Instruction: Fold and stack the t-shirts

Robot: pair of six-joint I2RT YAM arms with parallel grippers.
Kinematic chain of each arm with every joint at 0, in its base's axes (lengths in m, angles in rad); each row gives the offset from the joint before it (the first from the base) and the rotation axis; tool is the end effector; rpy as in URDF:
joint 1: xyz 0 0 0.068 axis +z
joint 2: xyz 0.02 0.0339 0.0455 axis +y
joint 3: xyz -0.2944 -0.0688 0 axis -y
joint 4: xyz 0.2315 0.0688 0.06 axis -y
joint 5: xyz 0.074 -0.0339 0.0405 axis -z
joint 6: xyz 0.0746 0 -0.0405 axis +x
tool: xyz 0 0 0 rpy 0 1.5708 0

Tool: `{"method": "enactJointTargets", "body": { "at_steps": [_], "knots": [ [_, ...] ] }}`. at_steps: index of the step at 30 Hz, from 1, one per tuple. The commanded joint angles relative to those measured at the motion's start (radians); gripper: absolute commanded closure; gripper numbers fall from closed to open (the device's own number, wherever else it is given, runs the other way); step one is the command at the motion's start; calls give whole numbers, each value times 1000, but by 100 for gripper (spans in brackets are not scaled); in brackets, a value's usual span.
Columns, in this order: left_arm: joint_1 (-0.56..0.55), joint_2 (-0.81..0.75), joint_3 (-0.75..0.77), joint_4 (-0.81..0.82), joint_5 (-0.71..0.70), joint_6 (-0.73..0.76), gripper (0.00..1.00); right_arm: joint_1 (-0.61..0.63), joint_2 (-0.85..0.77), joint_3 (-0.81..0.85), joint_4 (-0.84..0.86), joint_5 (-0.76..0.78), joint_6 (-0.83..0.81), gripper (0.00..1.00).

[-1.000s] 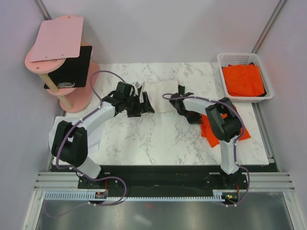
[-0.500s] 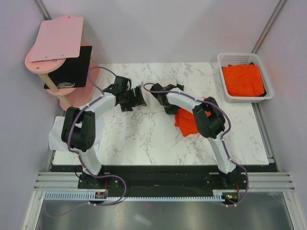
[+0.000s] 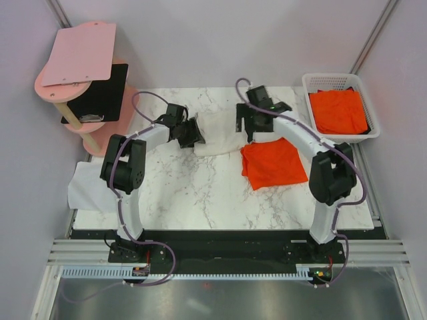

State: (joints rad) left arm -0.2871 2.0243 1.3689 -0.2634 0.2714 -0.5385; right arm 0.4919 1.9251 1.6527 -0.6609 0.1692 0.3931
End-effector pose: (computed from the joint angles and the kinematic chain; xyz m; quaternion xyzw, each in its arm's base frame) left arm 0.4332 -0.1488 0.1687 -0.0747 0.9366 -0.2447 0.2392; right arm 0.4017 0.2010 0.2666 -0.0203 0.9464 0.0612 0.3165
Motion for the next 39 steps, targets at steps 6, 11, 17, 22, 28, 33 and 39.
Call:
{"method": "enactJointTargets", "body": {
  "at_steps": [6, 11, 17, 22, 28, 33, 39],
  "knots": [
    [25, 76, 44, 20, 23, -32, 98, -314, 155, -91, 322, -546, 93, 6],
    [32, 79, 44, 13, 28, -17, 98, -328, 235, -123, 464, -688, 162, 4],
    [34, 94, 47, 7, 38, -9, 98, -332, 241, -162, 578, -751, 236, 4],
    [34, 109, 50, 10, 49, -11, 98, -331, 281, -154, 586, -781, 256, 3],
    [34, 111, 52, 13, 57, -9, 98, -312, 340, -140, 581, -772, 260, 2],
    [34, 99, 53, 13, 63, -9, 98, -231, 420, 5, 417, -705, 182, 9],
    [45, 57, 50, -13, 55, -12, 94, -151, 482, 136, 316, -628, 142, 78]
  ]
}}
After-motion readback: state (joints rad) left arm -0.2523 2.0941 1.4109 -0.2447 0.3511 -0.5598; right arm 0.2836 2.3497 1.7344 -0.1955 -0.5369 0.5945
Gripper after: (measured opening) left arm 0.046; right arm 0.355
